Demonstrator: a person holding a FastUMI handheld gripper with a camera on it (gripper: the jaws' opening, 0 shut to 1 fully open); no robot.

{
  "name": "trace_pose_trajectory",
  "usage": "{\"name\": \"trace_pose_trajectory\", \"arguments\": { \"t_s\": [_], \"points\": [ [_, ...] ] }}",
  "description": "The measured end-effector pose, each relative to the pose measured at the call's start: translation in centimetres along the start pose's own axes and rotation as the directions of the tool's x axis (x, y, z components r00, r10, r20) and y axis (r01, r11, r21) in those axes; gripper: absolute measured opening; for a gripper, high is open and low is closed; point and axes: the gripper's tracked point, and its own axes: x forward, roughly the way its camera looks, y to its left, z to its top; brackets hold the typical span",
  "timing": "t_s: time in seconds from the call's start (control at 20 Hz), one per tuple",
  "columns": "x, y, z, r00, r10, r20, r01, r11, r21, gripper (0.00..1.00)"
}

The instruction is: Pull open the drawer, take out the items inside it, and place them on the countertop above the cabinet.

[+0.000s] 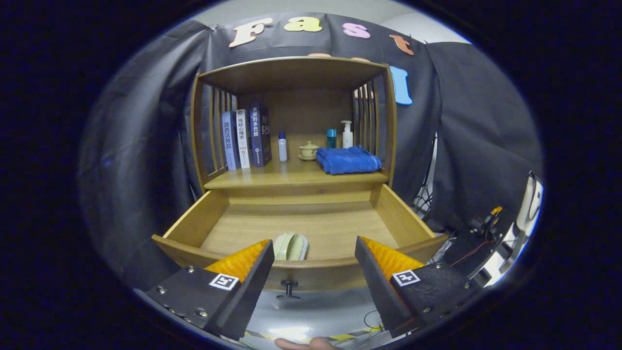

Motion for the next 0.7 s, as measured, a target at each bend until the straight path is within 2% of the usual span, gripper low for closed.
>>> {"name": "trace_pose_trajectory", "arguments": {
  "t_s": [0.2,0.4,0.55,0.7],
  "points": [
    [2.6,1.7,1.8,0.994,0.056,-0.09,-0.059,0.998,-0.03,0.99],
    [6.3,2.7,0.9,0.968,0.084,-0.239,-0.098,0.994,-0.049,1.0],
    [9.2,2.6,-1.1,0.935,0.069,-0.349,-0.098,0.993,-0.065,0.99],
    [11.5,2.6,-4.1,0.875,0.077,-0.478,-0.106,0.994,-0.035,0.99]
  ]
}}
